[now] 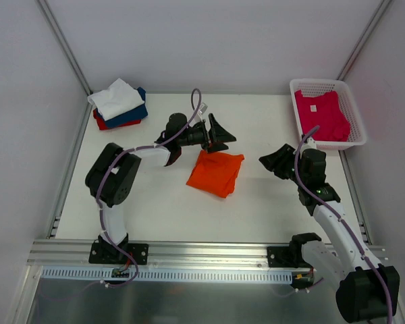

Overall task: Fold and stack the t-shirts
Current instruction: Fold the tshirt, then neatly place the folded tshirt to the corner

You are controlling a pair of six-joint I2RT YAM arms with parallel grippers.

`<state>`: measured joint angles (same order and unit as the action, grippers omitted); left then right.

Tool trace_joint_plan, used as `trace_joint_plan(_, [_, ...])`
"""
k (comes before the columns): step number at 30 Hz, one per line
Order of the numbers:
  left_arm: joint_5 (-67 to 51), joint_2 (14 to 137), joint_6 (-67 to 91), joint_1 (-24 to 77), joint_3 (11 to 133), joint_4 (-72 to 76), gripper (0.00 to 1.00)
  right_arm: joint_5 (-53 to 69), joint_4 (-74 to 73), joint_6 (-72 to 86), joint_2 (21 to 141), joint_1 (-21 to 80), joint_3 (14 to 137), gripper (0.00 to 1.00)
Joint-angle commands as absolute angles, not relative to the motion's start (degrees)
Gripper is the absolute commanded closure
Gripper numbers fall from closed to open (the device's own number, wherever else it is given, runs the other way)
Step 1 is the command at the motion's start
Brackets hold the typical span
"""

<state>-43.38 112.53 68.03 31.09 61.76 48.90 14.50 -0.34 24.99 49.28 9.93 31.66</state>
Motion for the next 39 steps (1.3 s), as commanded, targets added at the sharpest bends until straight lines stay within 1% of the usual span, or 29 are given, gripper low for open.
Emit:
trace_joint_plan(1, [-44.04,102.23,57.67,30.59,65.13,36.95,0.01,15.29,0.62,25.14,47.55,9.58,31.29,0.51])
trace_joint_plan(5, [-41.31,94.86,51.52,28.48,61.01,29.1,0.01,15.38,0.88,25.22,47.55,9.58,31.03,0.52])
trace_joint_plan(9, [-38.42,89.83,47.12,25.41,53.2,24.54,0.01,15.64,1.75,25.66,47.72,9.58,30.5,0.51])
trace_joint_plan(11, [-35.08,87.9,43.09,24.44,51.08,19.26,0.01,15.99,2.37,25.93,47.81,9.58,30.41,0.52])
trace_joint_plan(15, [-29.98,86.84,38.33,23.29,48.87,13.82,0.01,16.26,2.72,26.28,47.81,9.75,30.32,0.52])
trace_joint_plan(20, [-24.97,86.75,33.59,22.24,46.5,10.9,0.01,16.44,2.55,26.19,47.2,9.67,30.15,0.52])
trace_joint_plan(25, [-20.22,87.8,29.54,21.53,45.88,8.53,0.01,16.52,2.37,26.37,46.67,9.67,29.88,0.51])
trace_joint_plan(29, [-19.78,91.4,27.16,20.92,45.97,8.26,0.01,16.52,2.29,26.54,46.23,9.76,29.97,0.51])
trace_joint_plan(35, [-21.35,97.81,25.05,20.92,48.86,8.7,0.01,16.44,1.41,26.54,45.18,9.76,30.23,0.52])
trace_joint_plan(39, [-25.13,102.03,24.7,20.92,50.89,10.1,0.01,16.17,0.7,26.19,44.65,9.76,30.76,0.52])
